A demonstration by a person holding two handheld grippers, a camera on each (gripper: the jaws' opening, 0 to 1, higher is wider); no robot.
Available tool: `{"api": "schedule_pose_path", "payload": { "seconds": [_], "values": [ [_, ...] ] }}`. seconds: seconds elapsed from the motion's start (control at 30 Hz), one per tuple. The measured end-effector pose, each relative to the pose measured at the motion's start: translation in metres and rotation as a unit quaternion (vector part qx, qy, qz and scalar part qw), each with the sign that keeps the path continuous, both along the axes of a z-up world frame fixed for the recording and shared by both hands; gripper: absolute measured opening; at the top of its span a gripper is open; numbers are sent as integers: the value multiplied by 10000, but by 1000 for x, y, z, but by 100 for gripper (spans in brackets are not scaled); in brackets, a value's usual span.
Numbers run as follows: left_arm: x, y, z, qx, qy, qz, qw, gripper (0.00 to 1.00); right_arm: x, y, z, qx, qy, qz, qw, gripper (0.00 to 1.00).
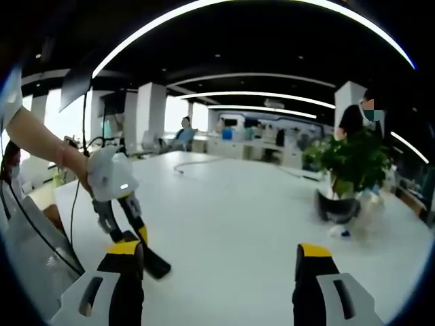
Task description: Press the specified remote control buttons in sequence, fully releasing each button before pressing the next.
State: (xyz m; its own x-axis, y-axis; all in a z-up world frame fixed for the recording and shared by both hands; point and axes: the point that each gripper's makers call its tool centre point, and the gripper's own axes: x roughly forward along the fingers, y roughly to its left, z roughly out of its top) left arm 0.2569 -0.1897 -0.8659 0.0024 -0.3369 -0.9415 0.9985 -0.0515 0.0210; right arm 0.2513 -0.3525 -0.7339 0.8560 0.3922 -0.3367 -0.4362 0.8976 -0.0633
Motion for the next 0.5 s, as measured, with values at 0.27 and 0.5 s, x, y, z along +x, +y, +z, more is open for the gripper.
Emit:
{"api": "schedule_pose_path", "payload": {
  "seconds": [0.27, 0.5],
  "values": [
    [-4, 0, 0, -22, -2, 12, 10000, 24, 0, 0, 0, -10, 10, 8, 10000, 91],
    [-8, -1, 0, -50, -1, 45, 10000, 24, 0, 1, -1, -21, 20, 28, 10000, 91]
  ]
}}
